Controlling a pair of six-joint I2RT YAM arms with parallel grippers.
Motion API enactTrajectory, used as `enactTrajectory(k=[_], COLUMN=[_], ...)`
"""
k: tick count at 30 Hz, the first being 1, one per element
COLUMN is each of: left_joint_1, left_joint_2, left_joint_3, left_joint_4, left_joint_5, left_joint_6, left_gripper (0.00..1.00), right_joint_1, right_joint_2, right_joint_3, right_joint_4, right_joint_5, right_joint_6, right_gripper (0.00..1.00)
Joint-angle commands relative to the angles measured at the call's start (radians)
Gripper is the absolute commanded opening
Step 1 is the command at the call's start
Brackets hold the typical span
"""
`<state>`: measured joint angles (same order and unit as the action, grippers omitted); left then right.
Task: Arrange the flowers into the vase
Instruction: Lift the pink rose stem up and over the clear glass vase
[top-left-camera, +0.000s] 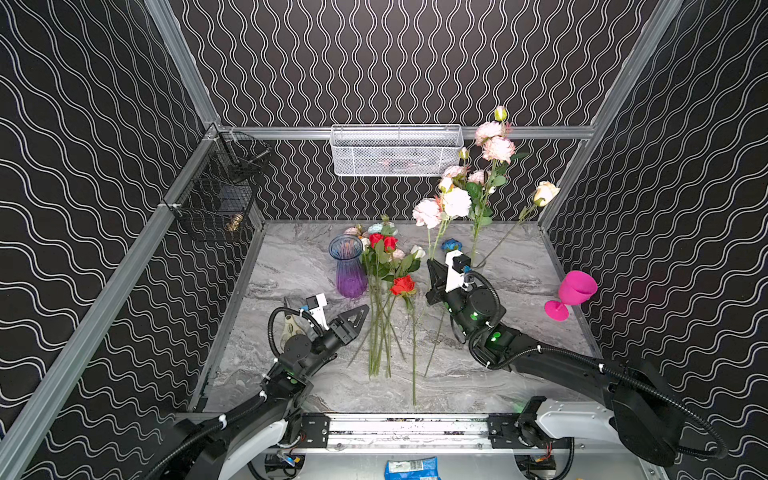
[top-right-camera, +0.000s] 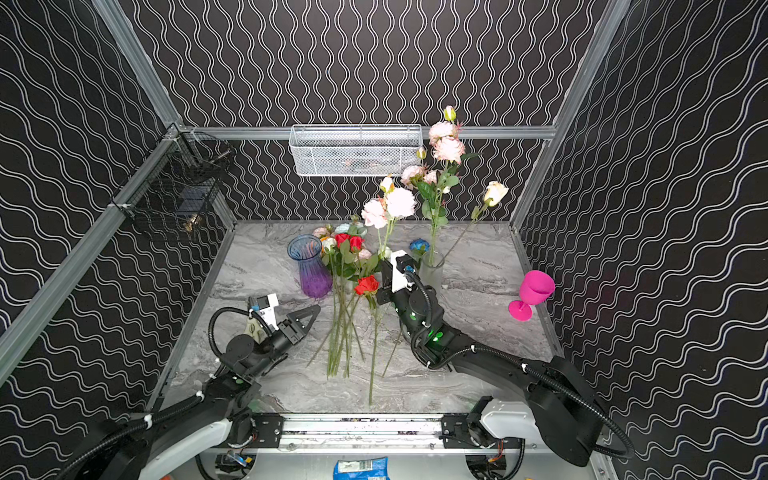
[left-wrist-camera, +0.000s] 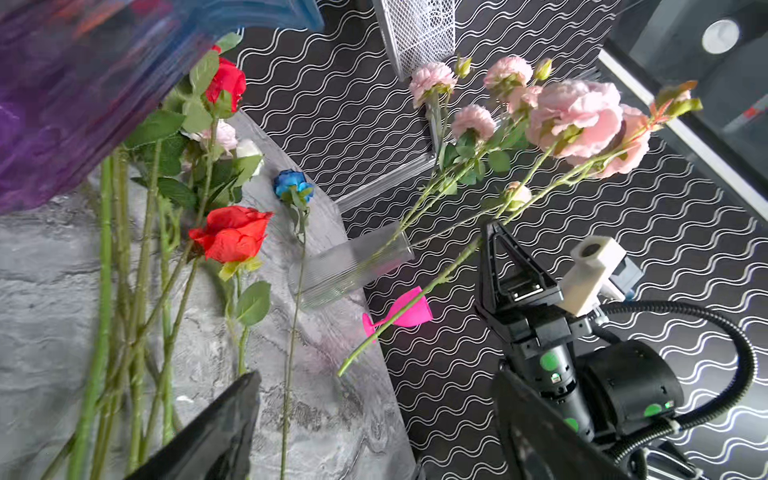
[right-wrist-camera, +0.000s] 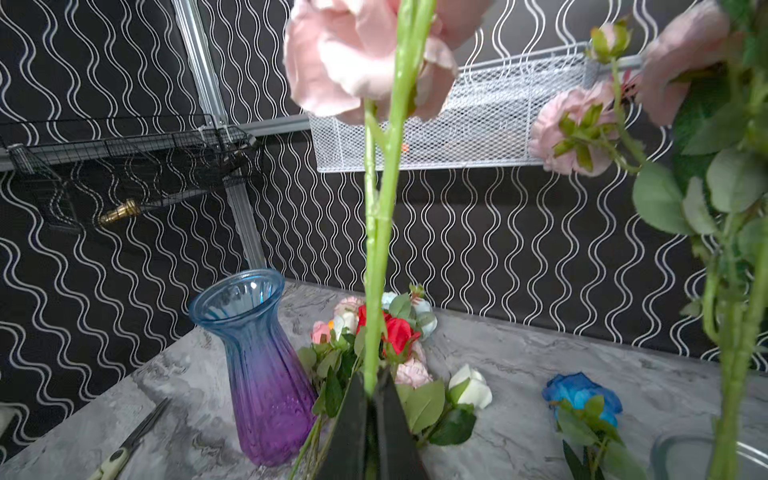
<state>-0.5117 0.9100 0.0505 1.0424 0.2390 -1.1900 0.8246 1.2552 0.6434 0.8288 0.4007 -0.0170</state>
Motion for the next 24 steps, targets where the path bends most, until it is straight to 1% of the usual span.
enactTrajectory(k=[1,3,6,8,10,12,14,15,17,19,21,24], left_joint_1=[0.0,-0.001,0.002,0.002,0.002,0.003,0.002,0.004,0.003,0.002,0.003,0.004], left_joint_2=[0.048,0.07,0.084,0.069,0.037,-0.014,-0.091,-0.127,-0.217,-0.285,-0.341,-0.397], left_joint_3=[0.007,0.0,-0.024,-0.024,-0.01,0.014,0.063,0.09,0.165,0.212,0.223,0.205], left_joint_4=[0.184,0.225,0.294,0.27,0.207,0.12,-0.026,-0.122,-0.366,-0.538,-0.621,-0.661], left_joint_5=[0.031,0.03,-0.001,-0.015,-0.015,-0.006,0.004,0.005,-0.007,-0.045,-0.082,-0.113], left_joint_6=[-0.044,-0.054,-0.058,-0.058,-0.046,-0.018,0.031,0.061,0.146,0.202,0.219,0.209], left_gripper=[0.91,0.91,0.91,0.9,0.91,0.9,0.9,0.9,0.91,0.93,0.96,0.97], right_joint_1=[0.002,0.002,0.001,0.0,-0.007,-0.025,-0.055,-0.07,-0.11,-0.14,-0.17,-0.222], right_joint_2=[-0.006,-0.016,-0.035,-0.049,-0.056,-0.061,-0.058,-0.056,-0.051,-0.046,-0.04,-0.031], right_joint_3=[-0.001,-0.001,-0.004,0.006,0.029,0.061,0.114,0.144,0.191,0.241,0.286,0.346], right_joint_4=[0.153,0.181,0.244,0.268,0.27,0.255,0.212,0.187,0.151,0.114,0.077,0.0], right_joint_5=[0.054,0.078,0.117,0.13,0.142,0.138,0.139,0.137,0.111,0.098,0.085,0.083], right_joint_6=[-0.086,-0.119,-0.187,-0.236,-0.268,-0.287,-0.291,-0.289,-0.278,-0.283,-0.29,-0.289], right_gripper=[0.0,0.0,0.0,0.0,0.0,0.0,0.0,0.0,0.0,0.0,0.0,0.0])
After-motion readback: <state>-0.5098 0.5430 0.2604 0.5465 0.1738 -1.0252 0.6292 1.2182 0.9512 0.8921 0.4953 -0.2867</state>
